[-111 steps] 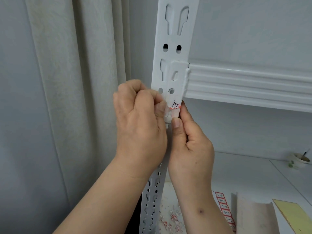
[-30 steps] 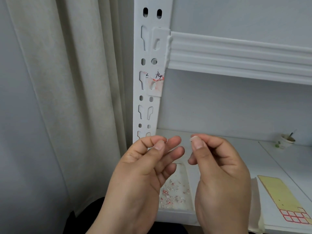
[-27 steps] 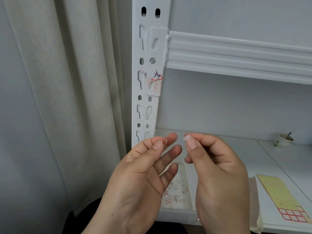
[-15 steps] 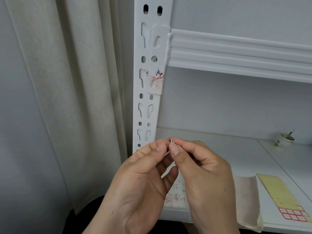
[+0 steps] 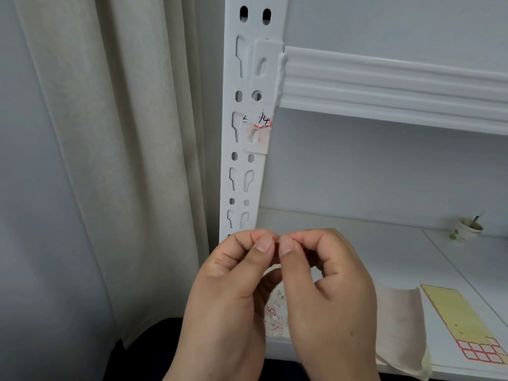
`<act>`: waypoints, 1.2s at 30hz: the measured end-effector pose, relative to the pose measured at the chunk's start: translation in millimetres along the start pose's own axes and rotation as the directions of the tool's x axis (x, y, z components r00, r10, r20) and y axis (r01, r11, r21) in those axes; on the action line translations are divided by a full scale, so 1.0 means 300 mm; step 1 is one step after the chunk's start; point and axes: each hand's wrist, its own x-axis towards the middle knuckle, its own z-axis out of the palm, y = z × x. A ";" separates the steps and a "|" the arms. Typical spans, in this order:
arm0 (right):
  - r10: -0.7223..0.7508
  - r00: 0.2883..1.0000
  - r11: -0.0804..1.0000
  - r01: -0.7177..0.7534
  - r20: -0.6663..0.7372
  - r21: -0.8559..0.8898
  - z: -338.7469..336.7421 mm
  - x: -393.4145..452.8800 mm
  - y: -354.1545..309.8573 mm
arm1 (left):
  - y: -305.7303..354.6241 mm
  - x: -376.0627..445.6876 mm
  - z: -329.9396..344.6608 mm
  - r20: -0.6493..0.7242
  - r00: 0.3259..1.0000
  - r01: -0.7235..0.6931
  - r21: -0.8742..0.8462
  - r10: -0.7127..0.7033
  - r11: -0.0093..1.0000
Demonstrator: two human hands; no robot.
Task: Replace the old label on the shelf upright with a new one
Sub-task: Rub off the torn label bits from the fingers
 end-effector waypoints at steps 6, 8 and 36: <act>0.307 0.939 0.890 -0.342 0.156 0.303 -0.036 0.023 -0.024 | 0.020 0.010 -0.005 -0.016 0.996 0.079 -0.182 -0.083 0.980; 0.296 0.938 0.879 -0.341 0.179 0.335 -0.031 0.018 -0.028 | 0.018 0.010 -0.004 -0.015 0.997 0.069 -0.169 -0.072 0.983; 0.255 0.907 0.813 -0.389 0.337 0.434 -0.014 0.009 -0.032 | 0.030 0.008 -0.020 0.071 0.995 0.074 -0.129 -0.065 0.989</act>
